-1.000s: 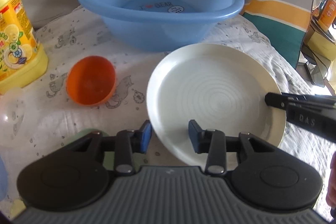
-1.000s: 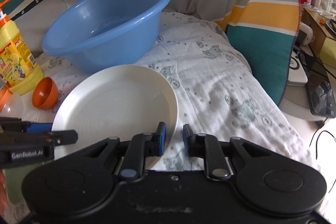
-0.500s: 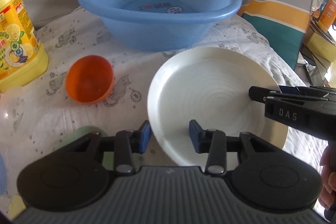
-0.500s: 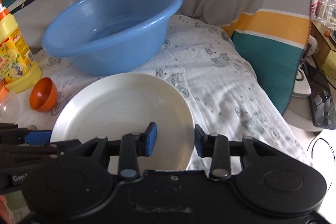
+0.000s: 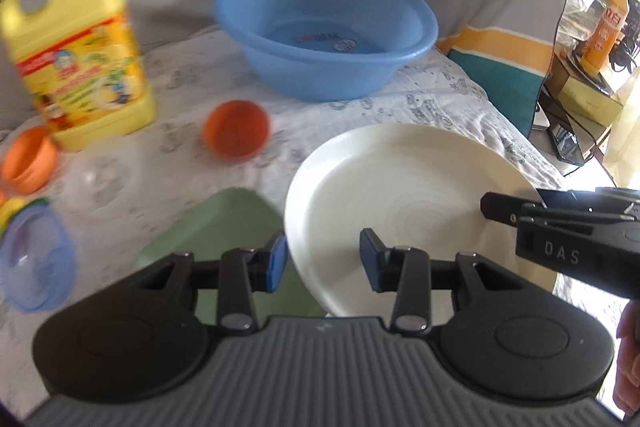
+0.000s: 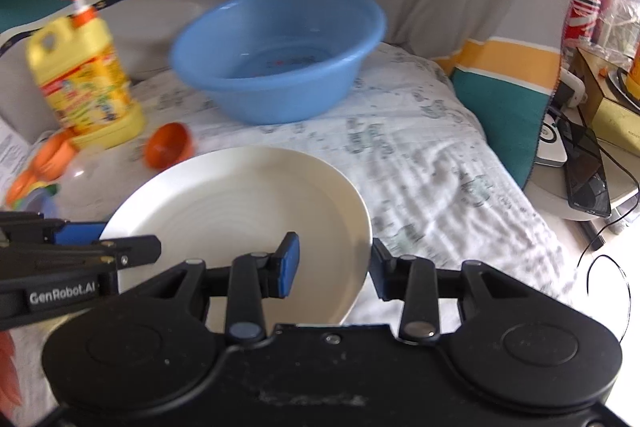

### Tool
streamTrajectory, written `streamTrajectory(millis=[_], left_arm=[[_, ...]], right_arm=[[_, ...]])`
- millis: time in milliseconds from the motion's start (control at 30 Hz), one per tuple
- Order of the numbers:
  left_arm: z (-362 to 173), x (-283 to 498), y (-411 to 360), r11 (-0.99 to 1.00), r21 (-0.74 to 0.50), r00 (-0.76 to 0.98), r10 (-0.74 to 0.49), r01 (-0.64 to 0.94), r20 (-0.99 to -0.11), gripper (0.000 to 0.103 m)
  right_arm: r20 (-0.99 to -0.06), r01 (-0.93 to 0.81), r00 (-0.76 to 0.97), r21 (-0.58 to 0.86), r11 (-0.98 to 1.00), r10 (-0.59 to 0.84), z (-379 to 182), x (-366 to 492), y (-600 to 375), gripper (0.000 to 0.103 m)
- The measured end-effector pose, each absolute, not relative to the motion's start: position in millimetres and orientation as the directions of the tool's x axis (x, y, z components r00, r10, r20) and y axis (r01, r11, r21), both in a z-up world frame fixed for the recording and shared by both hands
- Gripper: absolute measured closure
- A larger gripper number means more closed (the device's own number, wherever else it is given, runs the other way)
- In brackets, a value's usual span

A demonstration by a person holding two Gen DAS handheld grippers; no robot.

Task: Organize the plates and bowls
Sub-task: 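Carry the white plate with the right gripper and set it down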

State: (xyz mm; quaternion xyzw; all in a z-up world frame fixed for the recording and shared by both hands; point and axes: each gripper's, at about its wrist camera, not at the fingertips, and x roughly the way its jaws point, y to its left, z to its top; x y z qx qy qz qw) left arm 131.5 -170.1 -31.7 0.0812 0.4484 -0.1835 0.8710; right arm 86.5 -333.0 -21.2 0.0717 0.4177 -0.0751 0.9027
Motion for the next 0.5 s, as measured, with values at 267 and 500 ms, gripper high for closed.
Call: streamTrajectory(millis=[267, 500], left_arm=[[-2, 82, -94, 0.956, -0.007, 0.583, -0.185, 0.294, -0.791, 0.064], [13, 35, -10, 0.985, -0.007, 0.614, -0.114, 0.174, -0.781, 0.064]], right_arm=[[-0.768, 0.083, 0.640, 0.091, 0.992, 0.017, 7, 54, -261, 0.065], [-0.773, -0.058, 0.624, 0.101, 0.993, 0.116, 19, 34, -182, 0.063]])
